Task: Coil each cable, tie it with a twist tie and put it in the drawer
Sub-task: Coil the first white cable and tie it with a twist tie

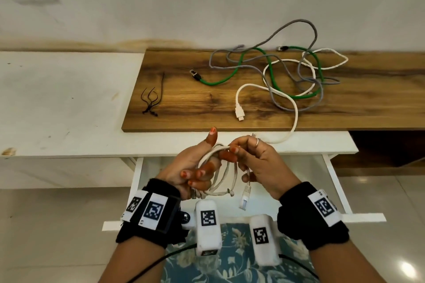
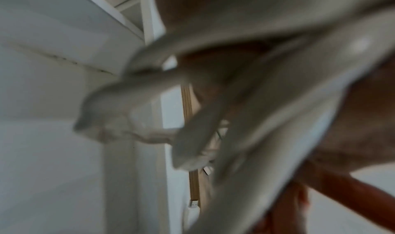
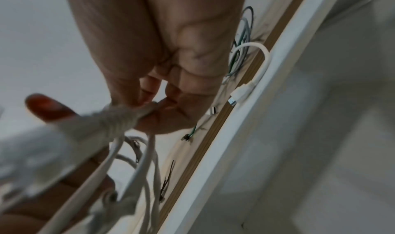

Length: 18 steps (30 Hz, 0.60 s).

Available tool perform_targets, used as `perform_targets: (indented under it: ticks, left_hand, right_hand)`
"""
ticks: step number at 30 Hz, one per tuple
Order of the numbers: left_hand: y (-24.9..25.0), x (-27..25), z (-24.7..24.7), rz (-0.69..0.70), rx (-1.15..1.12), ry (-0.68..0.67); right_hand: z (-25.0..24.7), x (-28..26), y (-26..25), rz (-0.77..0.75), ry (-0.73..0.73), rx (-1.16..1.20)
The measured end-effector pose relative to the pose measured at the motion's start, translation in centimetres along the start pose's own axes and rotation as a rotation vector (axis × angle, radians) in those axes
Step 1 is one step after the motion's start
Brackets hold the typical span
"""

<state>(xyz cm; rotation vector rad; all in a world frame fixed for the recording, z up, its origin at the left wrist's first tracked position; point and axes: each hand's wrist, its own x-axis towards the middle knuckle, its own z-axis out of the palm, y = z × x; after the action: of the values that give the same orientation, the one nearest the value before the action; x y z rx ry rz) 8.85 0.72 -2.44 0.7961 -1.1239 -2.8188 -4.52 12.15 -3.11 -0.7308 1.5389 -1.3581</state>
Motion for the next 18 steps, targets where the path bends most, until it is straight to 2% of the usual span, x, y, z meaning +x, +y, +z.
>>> perform_targets:
  ticks: [5, 10, 13, 16, 18]
  left_hand:
    - [0.6, -0.4, -0.8, 0.028, -0.265, -0.194]
    - [0.4, 0.3, -1.4, 0.047, -0.515, -0.365]
    - [0.3, 0.5, -1.7, 0.063, -0.572, -0.427]
    - [0.1, 0.5, -1.7, 0.057, -0.565, -0.423]
    - [0.0, 0.6, -1.4, 0.052, -0.536, -0.406]
  right_hand:
    - [0.3, -0.1, 0.0, 0.028, 0.037, 0.193]
    - [0.7, -0.2, -0.2, -0.086, 0.102, 0.233]
    - [0.5, -0.2, -0.1, -0.137, 0.089, 0.126]
    - [0.5, -0.2, 0.0, -0.264, 0.122, -0.1]
    - [0.7, -0.3, 0.0, -0.284, 0.156, -0.156]
